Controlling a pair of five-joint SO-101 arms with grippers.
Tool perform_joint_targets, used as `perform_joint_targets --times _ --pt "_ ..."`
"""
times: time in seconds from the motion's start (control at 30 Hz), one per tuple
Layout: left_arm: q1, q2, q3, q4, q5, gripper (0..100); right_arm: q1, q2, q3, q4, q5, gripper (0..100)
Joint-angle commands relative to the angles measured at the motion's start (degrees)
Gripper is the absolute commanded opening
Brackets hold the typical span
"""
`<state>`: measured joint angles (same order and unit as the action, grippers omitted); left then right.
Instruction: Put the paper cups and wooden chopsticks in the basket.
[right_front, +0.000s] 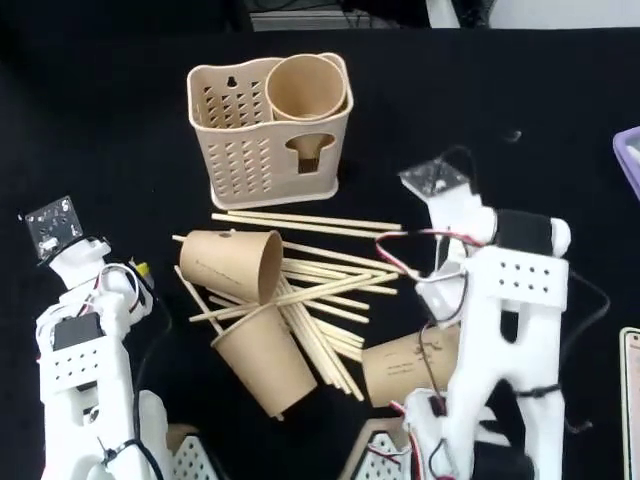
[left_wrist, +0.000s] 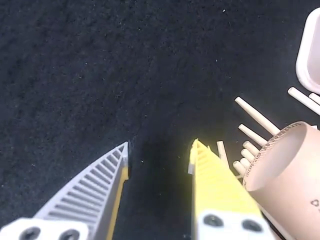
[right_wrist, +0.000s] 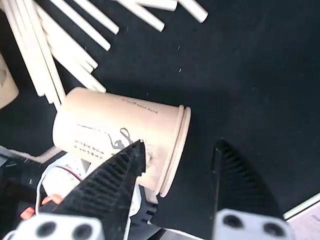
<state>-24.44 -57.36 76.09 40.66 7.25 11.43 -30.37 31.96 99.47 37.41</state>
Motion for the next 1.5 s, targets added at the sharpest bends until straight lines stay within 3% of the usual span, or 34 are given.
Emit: perform_joint_targets --times 0.0,0.27,0.63,0.77,0.87,1.2,1.47 --pt "-0.31 -0.35 -1.1 -1.05 0.44 20 2.2 2.33 0.4 1.67 0.88 22.2" --pt "-0.4 -0.35 -1.1 -1.05 0.44 20 8.26 5.41 2.15 1.67 4.75 22.2" --pt "-0.57 -0.35 -1.1 -1.05 0.44 20 11.08 5.58 9.36 0.26 16.88 22.1" --pt "-0.75 -0.35 -1.1 -1.05 0.44 20 11.52 5.14 9.63 0.53 20.92 10.7" --pt "-0.75 -0.35 -1.1 -1.05 0.44 20 11.6 5.14 8.22 0.97 21.19 0.8" --pt "-0.75 -0.35 -1.19 -1.14 0.44 20 11.78 5.05 -0.4 1.85 20.92 1.1" --pt "-0.75 -0.35 -0.57 -3.43 0.44 20 17.23 5.14 -14.11 1.85 21.1 1.1"
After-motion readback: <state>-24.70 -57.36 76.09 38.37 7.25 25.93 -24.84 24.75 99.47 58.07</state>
